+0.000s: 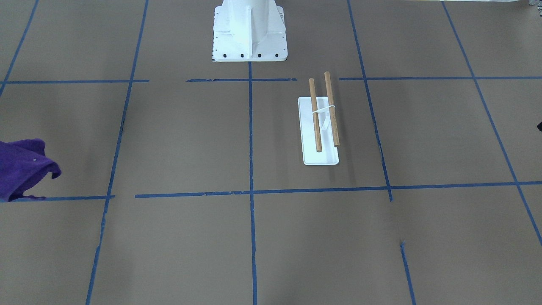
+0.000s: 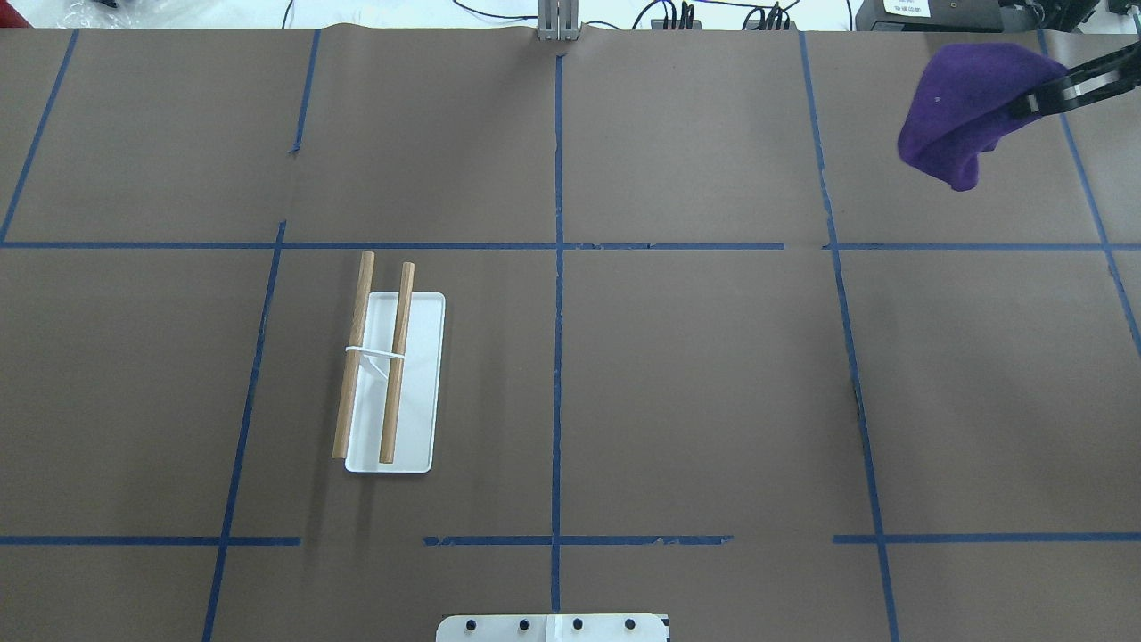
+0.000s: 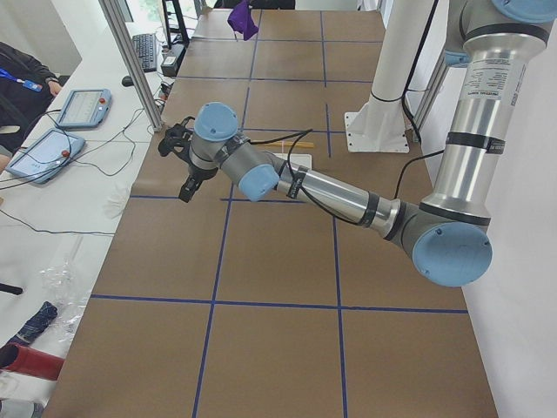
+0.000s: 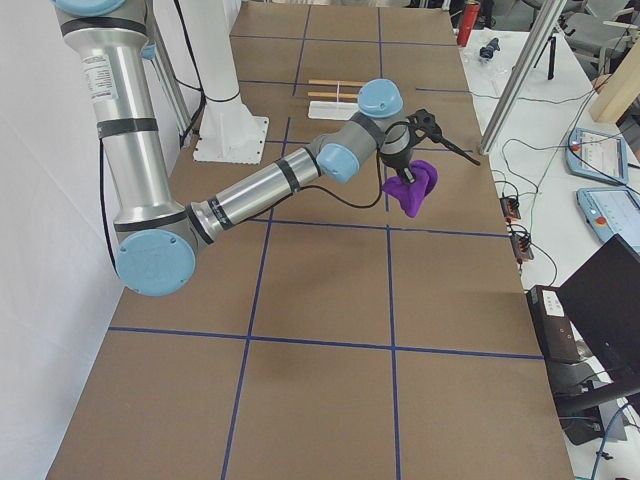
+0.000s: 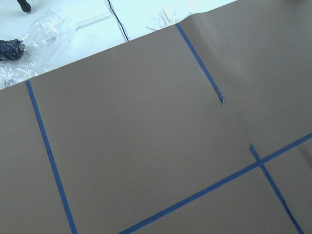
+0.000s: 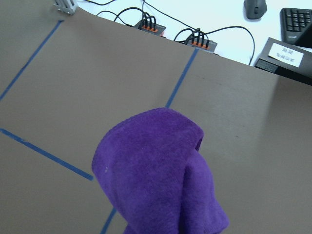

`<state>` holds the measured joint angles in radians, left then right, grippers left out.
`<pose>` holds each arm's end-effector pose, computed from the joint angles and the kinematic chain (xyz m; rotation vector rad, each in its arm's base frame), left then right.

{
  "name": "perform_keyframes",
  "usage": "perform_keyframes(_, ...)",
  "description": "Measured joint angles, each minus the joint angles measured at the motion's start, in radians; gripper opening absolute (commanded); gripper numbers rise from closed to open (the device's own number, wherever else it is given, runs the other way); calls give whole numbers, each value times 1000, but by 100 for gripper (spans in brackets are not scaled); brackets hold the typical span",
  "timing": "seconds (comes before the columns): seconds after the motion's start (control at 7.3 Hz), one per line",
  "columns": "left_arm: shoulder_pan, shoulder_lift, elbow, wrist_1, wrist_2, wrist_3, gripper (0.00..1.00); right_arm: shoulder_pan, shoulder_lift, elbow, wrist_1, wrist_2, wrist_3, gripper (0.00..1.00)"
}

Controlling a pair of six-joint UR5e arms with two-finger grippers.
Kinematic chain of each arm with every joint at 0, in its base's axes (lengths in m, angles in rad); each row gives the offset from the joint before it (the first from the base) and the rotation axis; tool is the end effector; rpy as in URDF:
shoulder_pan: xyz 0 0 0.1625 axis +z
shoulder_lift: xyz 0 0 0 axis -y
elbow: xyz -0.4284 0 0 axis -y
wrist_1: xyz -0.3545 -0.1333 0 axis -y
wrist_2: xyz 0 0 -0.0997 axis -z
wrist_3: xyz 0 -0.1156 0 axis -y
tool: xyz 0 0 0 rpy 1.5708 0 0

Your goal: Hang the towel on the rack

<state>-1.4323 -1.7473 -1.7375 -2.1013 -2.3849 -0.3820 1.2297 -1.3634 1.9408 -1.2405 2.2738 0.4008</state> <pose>0.0249 -0.5356 0.4395 0.5972 0.9420 0.1375 -0.1175 -0.5060 0.3639 0.5722 -0.9225 -0.2650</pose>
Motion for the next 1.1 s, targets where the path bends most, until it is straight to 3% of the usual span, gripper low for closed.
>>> perform_keyframes(0.27,138,-28,6,-214,106,-308,100,-181,71,65,1,-132,145,0)
perform_keyframes(0.68,328,-183,26,-363,150,-751,100,-516,158,137,0,-458,316,0)
perform_keyframes(1.1,500,-323,47,-450,177,-962,100,-651,241,138,66,-521,337,0)
